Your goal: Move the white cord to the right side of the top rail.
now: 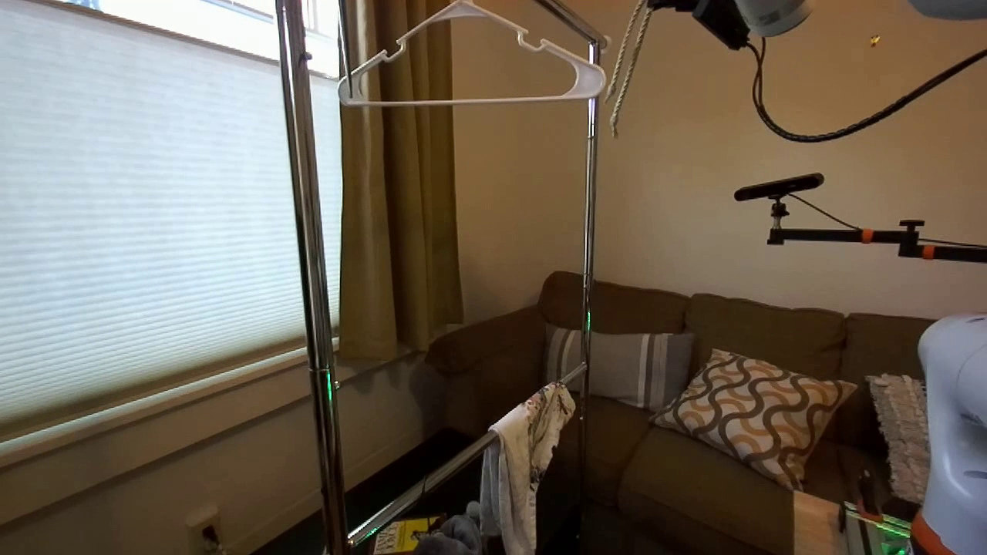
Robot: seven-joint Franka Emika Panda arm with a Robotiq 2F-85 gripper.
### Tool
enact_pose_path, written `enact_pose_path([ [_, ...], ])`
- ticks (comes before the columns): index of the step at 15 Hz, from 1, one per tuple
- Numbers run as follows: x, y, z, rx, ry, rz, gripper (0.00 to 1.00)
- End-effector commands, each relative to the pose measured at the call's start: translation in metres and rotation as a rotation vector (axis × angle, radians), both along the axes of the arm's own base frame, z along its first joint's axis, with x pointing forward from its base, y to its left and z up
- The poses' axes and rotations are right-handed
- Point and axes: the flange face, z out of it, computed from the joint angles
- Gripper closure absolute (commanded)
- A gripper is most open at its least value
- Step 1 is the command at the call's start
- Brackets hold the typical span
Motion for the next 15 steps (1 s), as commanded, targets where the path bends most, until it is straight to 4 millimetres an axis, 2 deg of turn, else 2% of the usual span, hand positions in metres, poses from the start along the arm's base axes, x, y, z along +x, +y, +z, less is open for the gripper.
enact_pose_path([
  [1,0.016,0.002,0.017,-0.051,-0.038,0.040,0.97],
  [15,0.046,-0.004,0.013,-0.206,0.068,0.264,0.97],
])
